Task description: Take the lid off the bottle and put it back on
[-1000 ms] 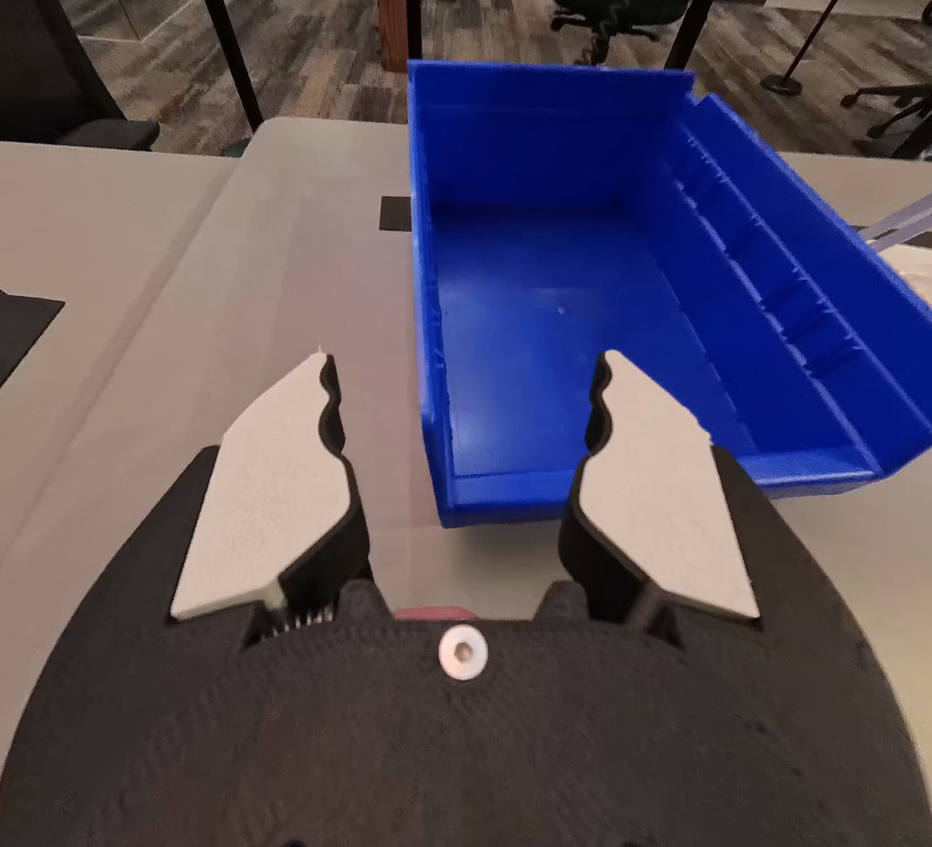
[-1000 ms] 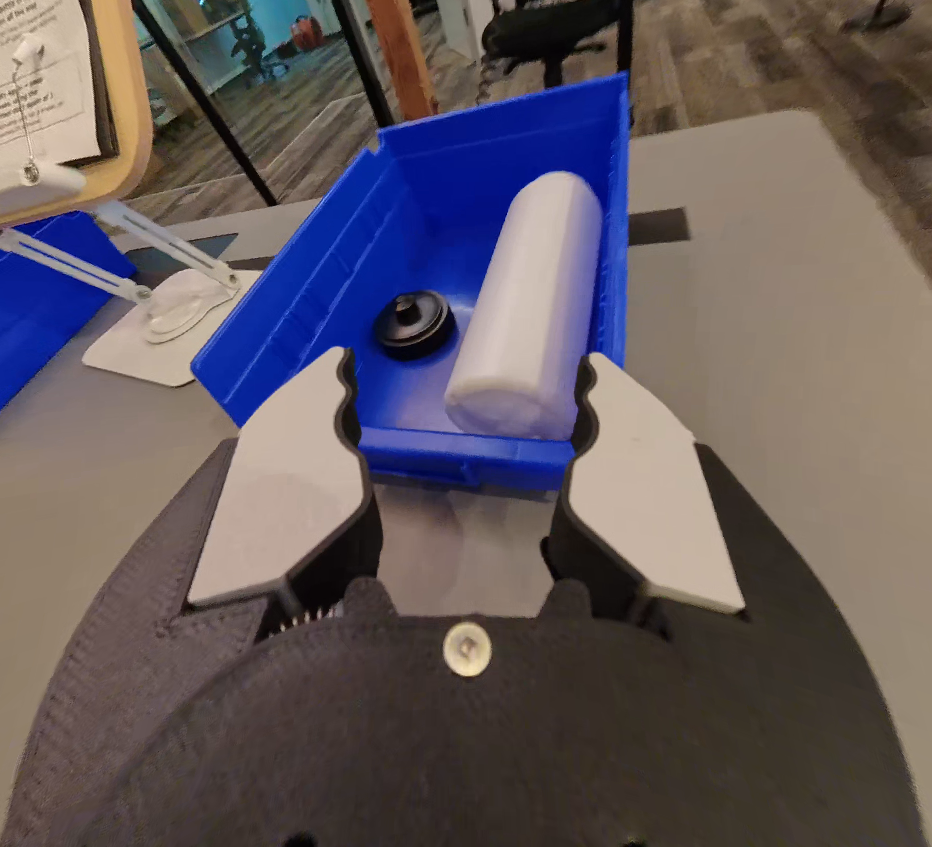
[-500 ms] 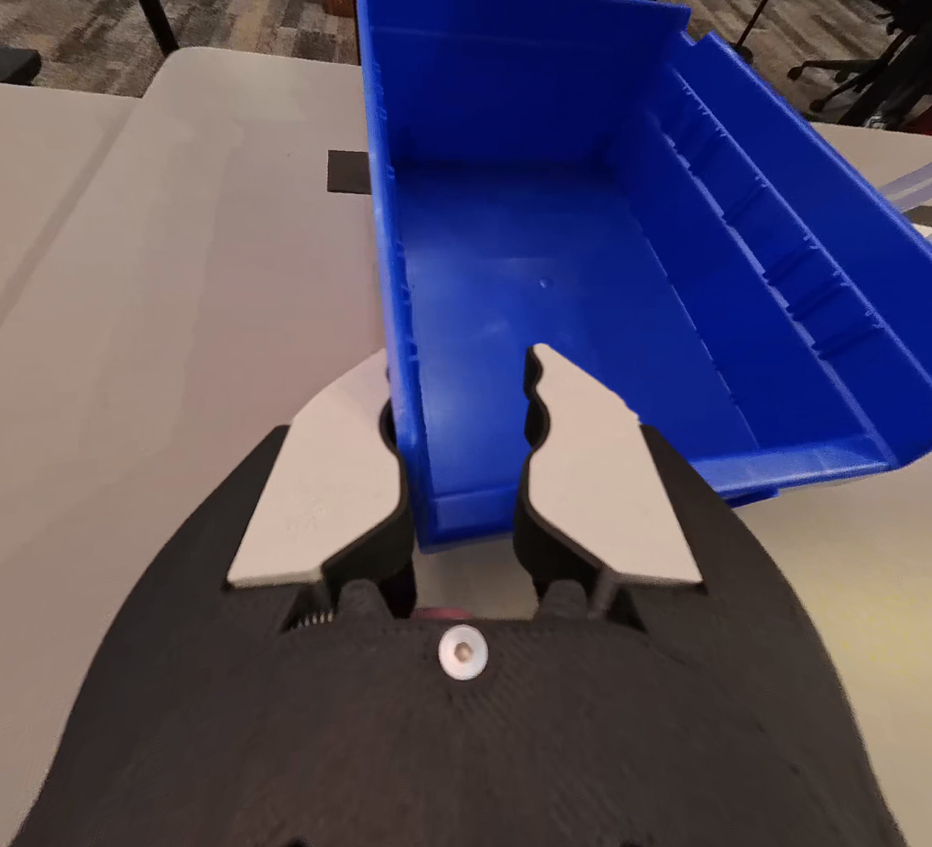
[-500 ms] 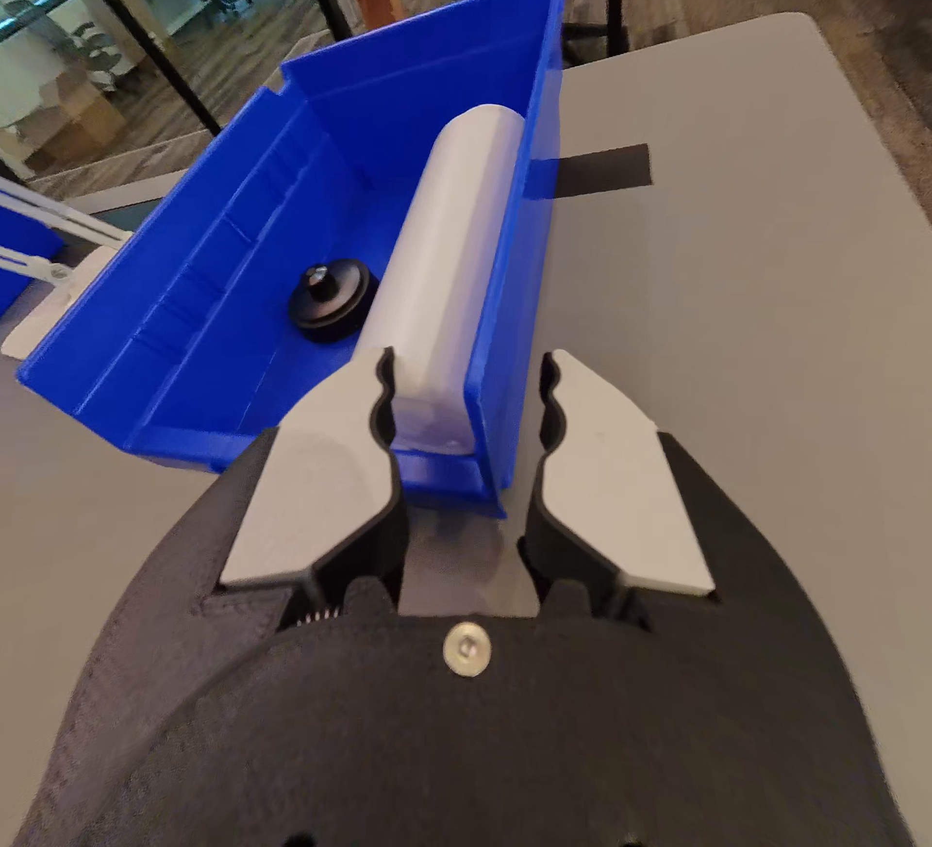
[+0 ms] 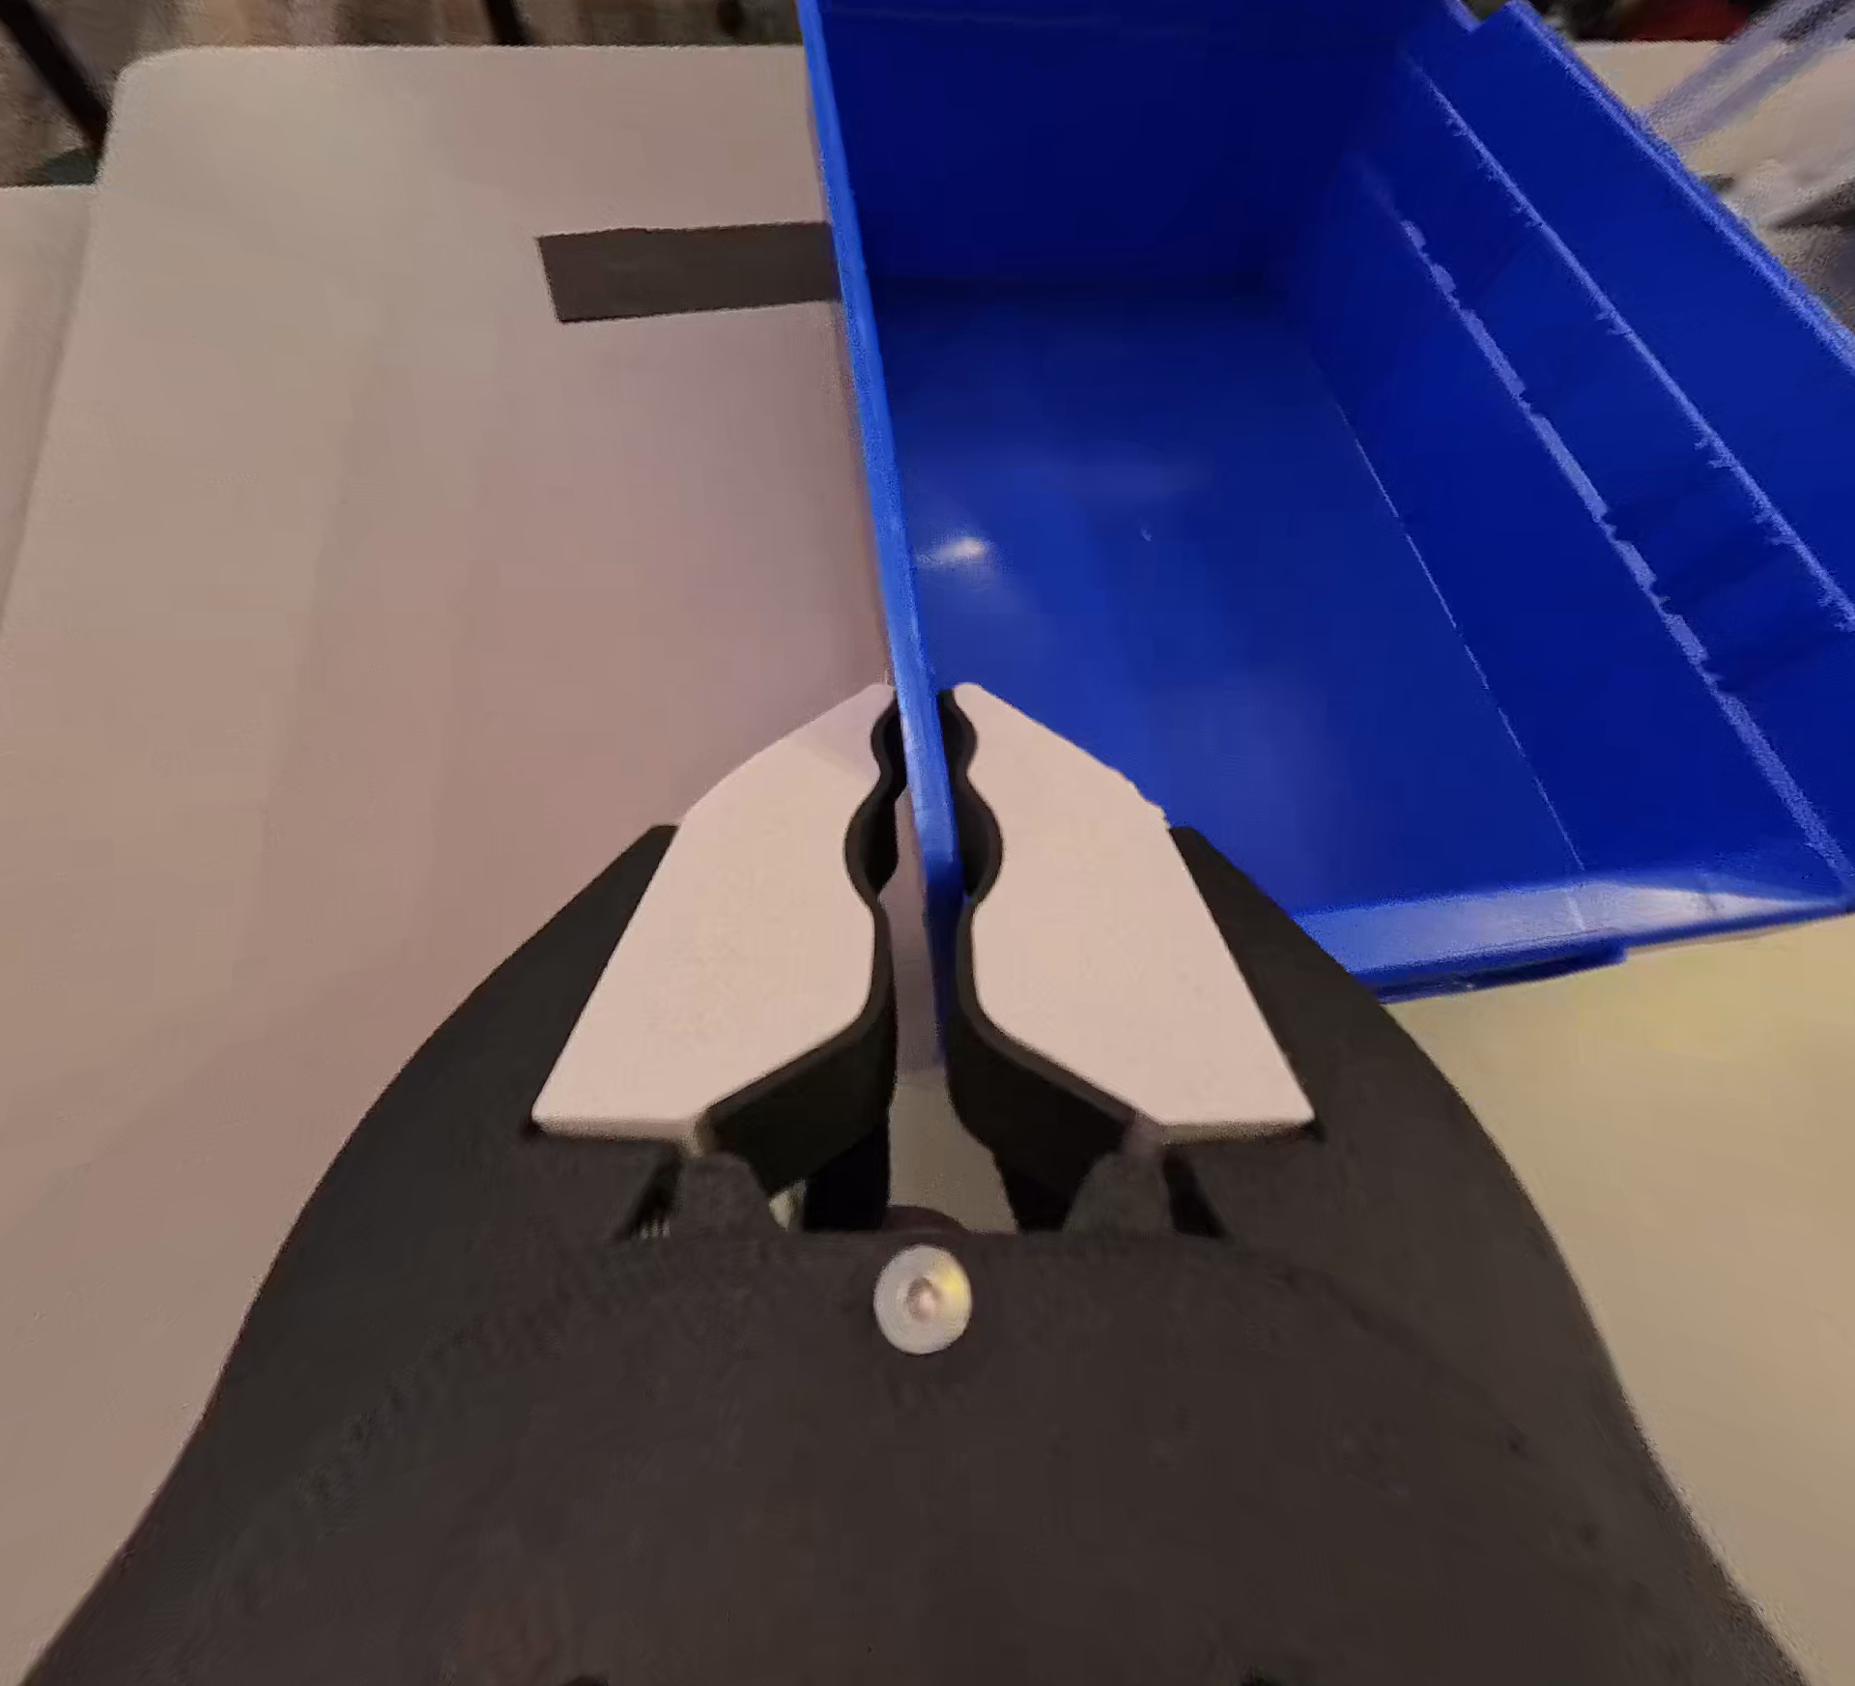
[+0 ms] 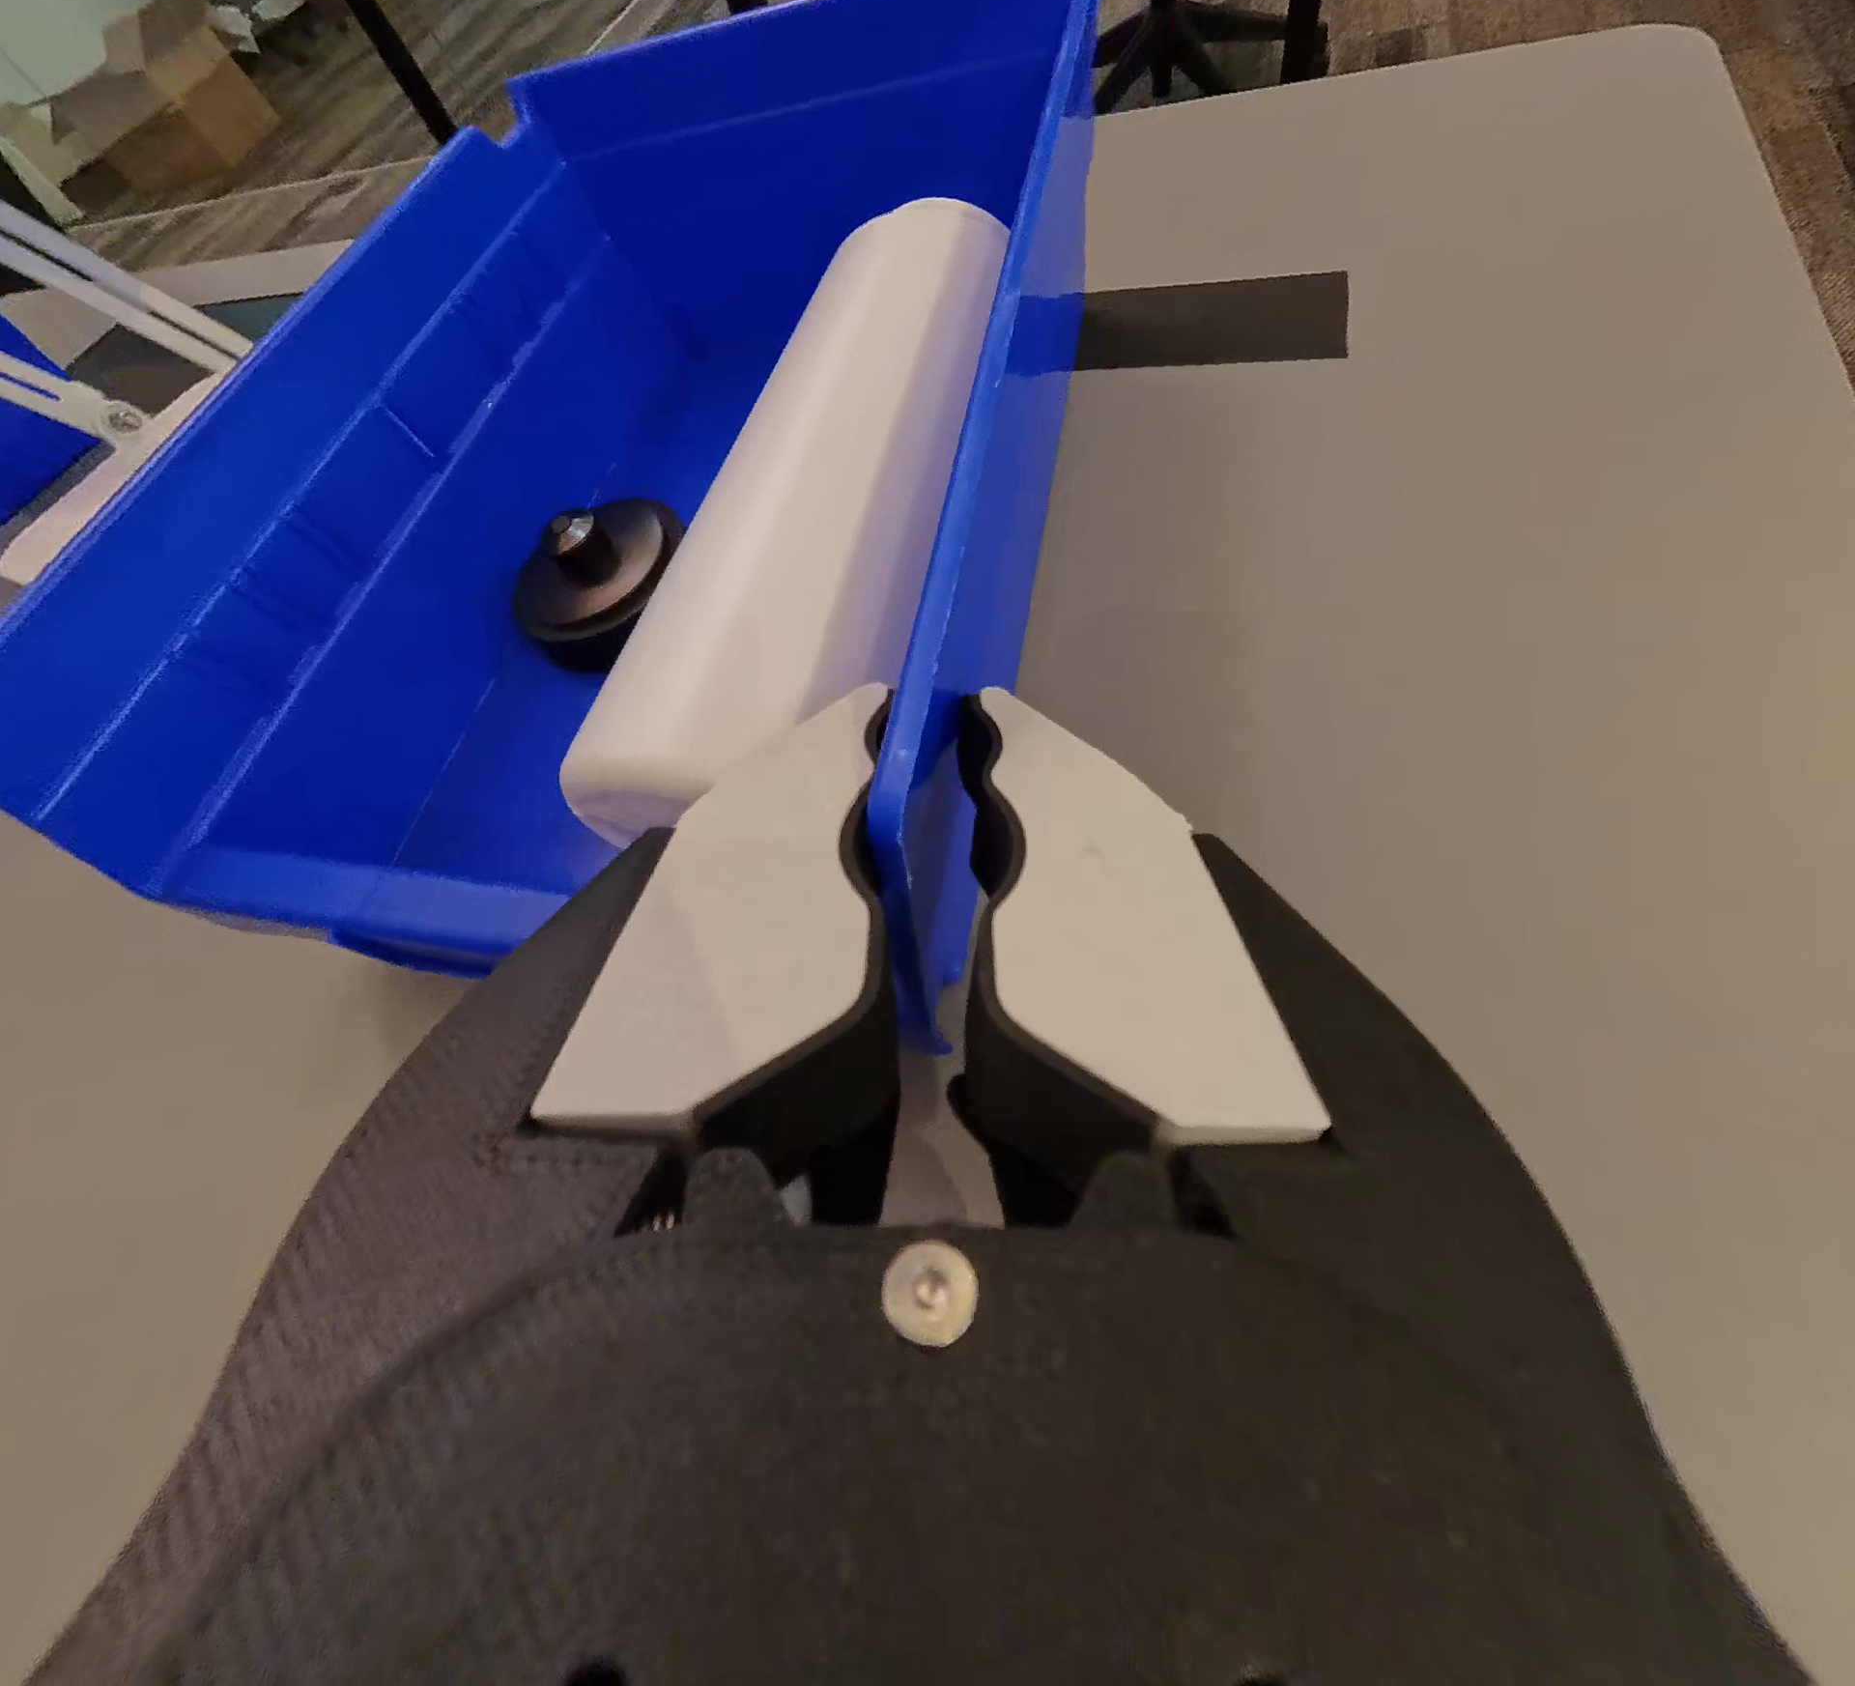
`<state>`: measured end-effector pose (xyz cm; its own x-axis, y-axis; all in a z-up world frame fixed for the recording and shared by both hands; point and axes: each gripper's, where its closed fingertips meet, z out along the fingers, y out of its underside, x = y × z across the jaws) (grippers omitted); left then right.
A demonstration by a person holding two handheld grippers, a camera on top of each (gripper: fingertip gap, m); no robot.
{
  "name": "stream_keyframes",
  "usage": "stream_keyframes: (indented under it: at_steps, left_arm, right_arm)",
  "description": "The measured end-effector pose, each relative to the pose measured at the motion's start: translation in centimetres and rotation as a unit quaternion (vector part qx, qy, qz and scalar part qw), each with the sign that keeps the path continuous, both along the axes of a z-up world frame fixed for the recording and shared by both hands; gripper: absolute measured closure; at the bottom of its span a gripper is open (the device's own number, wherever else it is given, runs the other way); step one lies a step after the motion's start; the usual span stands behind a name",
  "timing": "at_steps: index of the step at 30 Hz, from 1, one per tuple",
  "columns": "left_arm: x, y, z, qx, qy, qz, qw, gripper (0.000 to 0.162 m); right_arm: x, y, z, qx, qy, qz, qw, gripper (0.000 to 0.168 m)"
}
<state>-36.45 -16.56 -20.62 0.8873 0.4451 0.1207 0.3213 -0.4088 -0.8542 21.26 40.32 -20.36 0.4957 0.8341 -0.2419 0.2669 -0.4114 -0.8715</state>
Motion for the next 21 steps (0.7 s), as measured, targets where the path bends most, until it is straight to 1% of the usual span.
stream_keyframes:
  at_steps: [3,8,13,17,21]
  left_arm:
    - [1.7,-1.5,0.0,0.000,-0.018,-0.063,0.998,0.156]
    - [3.4,-5.9,-0.2,-0.015,-0.042,-0.122,0.992,0.156]
    - [7.9,-9.8,-0.2,-0.014,-0.081,-0.212,0.974,0.156]
    - [12.7,-10.8,-0.1,-0.006,-0.104,-0.289,0.952,0.155]
    - [17.7,-10.0,-0.1,-0.017,-0.104,-0.358,0.928,0.155]
  right_arm:
    - [0.4,-1.2,0.0,-0.001,0.002,0.032,0.999,0.158]
    - [1.1,-3.8,0.0,-0.004,0.001,0.103,0.995,0.159]
    - [1.6,-6.8,-0.1,-0.015,0.011,0.169,0.985,0.162]
    - [1.2,-9.4,-0.1,-0.021,0.026,0.226,0.974,0.162]
    - [0.1,-12.0,-0.1,-0.018,0.021,0.282,0.959,0.162]
